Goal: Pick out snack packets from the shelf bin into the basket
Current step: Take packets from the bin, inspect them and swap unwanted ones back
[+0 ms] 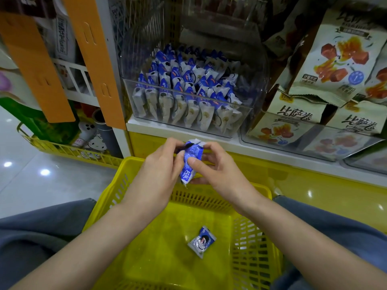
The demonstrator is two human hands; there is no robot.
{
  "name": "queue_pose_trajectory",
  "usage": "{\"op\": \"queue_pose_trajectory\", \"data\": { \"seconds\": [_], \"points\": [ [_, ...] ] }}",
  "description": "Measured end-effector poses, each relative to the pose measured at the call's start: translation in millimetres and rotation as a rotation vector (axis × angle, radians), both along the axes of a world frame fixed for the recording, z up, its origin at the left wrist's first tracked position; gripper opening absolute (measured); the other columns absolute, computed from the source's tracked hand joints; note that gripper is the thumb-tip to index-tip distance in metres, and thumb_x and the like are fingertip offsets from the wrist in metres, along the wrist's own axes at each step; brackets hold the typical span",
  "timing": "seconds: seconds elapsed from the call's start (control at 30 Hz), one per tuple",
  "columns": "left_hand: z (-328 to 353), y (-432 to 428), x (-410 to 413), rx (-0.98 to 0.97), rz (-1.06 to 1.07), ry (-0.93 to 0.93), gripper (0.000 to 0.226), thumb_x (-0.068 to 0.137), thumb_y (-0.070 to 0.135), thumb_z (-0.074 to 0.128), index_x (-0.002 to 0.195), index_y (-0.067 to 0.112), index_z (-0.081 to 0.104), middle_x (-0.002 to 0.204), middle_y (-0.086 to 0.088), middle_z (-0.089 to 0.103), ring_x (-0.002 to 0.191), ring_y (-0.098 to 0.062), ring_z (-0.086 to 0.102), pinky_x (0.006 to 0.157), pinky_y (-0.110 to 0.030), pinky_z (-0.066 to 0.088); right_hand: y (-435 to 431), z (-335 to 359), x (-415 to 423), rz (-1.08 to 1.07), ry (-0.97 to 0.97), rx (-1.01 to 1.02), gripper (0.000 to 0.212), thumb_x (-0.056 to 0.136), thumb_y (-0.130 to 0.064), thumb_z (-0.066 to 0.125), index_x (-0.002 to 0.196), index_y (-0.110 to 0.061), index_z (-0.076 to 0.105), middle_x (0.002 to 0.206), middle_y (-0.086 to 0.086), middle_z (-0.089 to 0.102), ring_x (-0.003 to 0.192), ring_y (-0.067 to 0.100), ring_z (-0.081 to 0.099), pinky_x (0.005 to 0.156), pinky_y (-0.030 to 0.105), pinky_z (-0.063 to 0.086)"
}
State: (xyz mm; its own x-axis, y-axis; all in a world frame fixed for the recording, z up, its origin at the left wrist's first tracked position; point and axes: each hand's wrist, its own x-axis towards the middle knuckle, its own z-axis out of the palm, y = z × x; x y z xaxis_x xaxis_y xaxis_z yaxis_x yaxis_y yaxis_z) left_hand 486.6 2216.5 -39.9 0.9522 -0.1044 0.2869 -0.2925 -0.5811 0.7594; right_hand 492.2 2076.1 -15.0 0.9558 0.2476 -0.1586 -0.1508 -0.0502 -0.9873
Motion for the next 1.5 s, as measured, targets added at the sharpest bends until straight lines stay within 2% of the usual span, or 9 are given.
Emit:
{"op": "queue_pose_trajectory", "data": {
  "seconds": [0.27,0.43,0.63,0.77,0.87,0.97,1.13,1.27,1.5],
  "points": [
    [6,1,-1,0.186,-0.013,-0.041,0.016,0.096,0.029,0.036,0.095,0.017,0.045,0.071,0.006,0.050,0.065,-0.018,0.050,0.056,-0.037,0.044,1,-8,-5,0.042,-0.115,-0.208,0.026,0.086,-0.009,0.062,0.100,-0.027,0.048,0.094,-0.006,0.059,0.078,0.020,0.064,0.071,0.038,0.057],
    [5,2,0,0.163,0.007,-0.027,0.021,0.096,0.030,0.030,0.087,0.014,0.041,0.058,0.008,0.041,0.052,-0.012,0.043,0.048,-0.034,0.033,1,-11,-4,0.062,-0.154,-0.268,0.027,0.086,-0.016,0.063,0.107,-0.028,0.051,0.097,-0.010,0.062,0.087,0.024,0.064,0.076,0.038,0.056],
    [-4,-5,-1,-0.040,-0.004,0.144,0.023,0.094,0.027,0.045,0.116,0.024,0.045,0.094,0.012,0.059,0.078,0.003,0.057,0.062,-0.007,0.041,-1,-11,4,-0.082,-0.072,-0.174,0.016,0.091,-0.015,0.055,0.099,-0.027,0.050,0.103,0.013,0.065,0.077,0.017,0.064,0.059,0.025,0.054],
    [-3,-9,-1,-0.193,-0.061,0.248,0.027,0.093,0.010,0.047,0.115,0.024,0.043,0.107,0.002,0.064,0.086,-0.008,0.064,0.075,-0.022,0.053,-5,-13,9,-0.101,-0.028,-0.134,0.016,0.089,-0.016,0.057,0.104,-0.019,0.052,0.099,0.012,0.065,0.066,0.007,0.063,0.050,0.018,0.048],
    [4,-11,0,-0.554,-0.037,0.422,0.020,0.094,0.007,0.045,0.100,0.026,0.047,0.095,0.003,0.067,0.080,-0.004,0.066,0.067,-0.024,0.055,-7,-14,12,-0.101,-0.074,-0.238,0.025,0.084,-0.025,0.064,0.106,-0.021,0.052,0.097,0.000,0.064,0.074,0.006,0.060,0.066,0.026,0.052],
    [8,-16,-1,-0.800,-0.028,0.566,0.009,0.092,0.024,0.049,0.101,0.022,0.050,0.088,0.005,0.067,0.074,0.002,0.066,0.058,-0.018,0.052,-6,-14,11,-0.068,-0.252,-0.383,0.027,0.080,-0.028,0.069,0.099,-0.034,0.051,0.094,-0.012,0.060,0.074,-0.003,0.055,0.067,0.015,0.047],
    [7,-17,1,-0.790,0.126,0.558,0.024,0.094,0.027,0.047,0.113,0.012,0.051,0.102,-0.011,0.064,0.086,-0.017,0.063,0.074,-0.033,0.051,-2,-16,-1,0.074,-0.481,-0.580,0.041,0.078,-0.035,0.068,0.115,-0.030,0.051,0.110,-0.010,0.051,0.102,0.004,0.050,0.088,0.017,0.042],
    [13,-15,8,-0.919,0.154,0.542,0.031,0.098,0.029,0.038,0.118,0.012,0.055,0.100,-0.010,0.069,0.089,-0.019,0.068,0.082,-0.035,0.055,-4,-8,3,-0.078,-0.199,-0.389,0.029,0.089,-0.026,0.057,0.116,-0.020,0.052,0.116,0.001,0.058,0.095,0.009,0.058,0.085,0.029,0.051],
    [25,-9,15,-1.000,0.122,0.584,0.038,0.098,0.032,0.037,0.110,0.003,0.060,0.095,-0.015,0.072,0.085,-0.023,0.070,0.082,-0.037,0.056,-14,4,8,-0.001,0.100,-0.031,0.019,0.084,-0.001,0.062,0.102,-0.004,0.061,0.089,0.007,0.065,0.065,0.006,0.061,0.062,0.012,0.052]
  ]
}}
